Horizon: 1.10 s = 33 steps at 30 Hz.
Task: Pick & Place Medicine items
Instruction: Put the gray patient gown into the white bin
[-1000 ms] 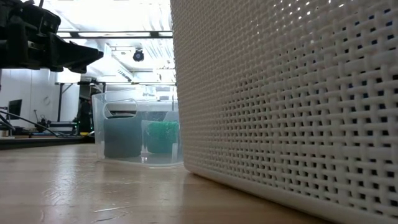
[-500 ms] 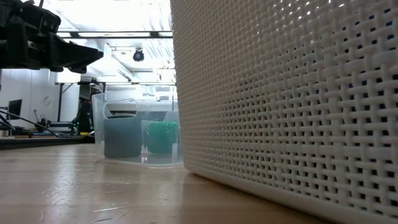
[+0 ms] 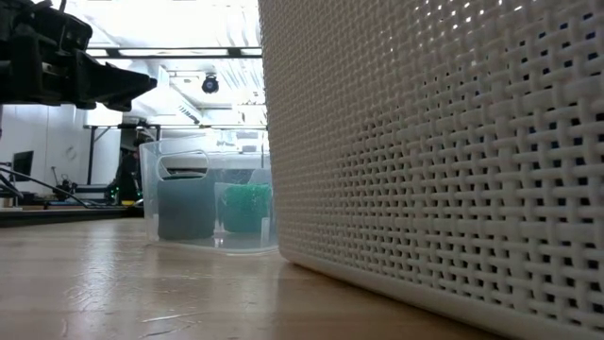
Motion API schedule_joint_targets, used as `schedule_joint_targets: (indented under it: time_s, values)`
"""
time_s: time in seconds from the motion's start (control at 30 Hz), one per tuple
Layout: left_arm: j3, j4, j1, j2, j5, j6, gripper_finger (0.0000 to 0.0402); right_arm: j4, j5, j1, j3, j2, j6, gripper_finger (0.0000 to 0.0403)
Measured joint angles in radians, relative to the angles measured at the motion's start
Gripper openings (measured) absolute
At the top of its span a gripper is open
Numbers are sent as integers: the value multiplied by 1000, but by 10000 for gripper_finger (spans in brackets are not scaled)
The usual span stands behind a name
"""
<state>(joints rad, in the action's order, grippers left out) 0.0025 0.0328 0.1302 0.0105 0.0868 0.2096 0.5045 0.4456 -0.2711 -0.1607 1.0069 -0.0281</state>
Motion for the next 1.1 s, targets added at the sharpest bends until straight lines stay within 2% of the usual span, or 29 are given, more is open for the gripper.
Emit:
schedule_joint_targets:
  time_s: [0.3, 0.9, 1.1]
  values:
    - [0, 0, 0, 0, 0, 0, 118, -58, -29, -12, -70, 149, 0, 368]
    - [0, 0, 0, 0, 0, 0, 118, -37, -56, -35, -164, 447, 30, 368]
    - [0, 0, 0, 0, 0, -1, 118, -32, -50, -35, -169, 507, 33, 368]
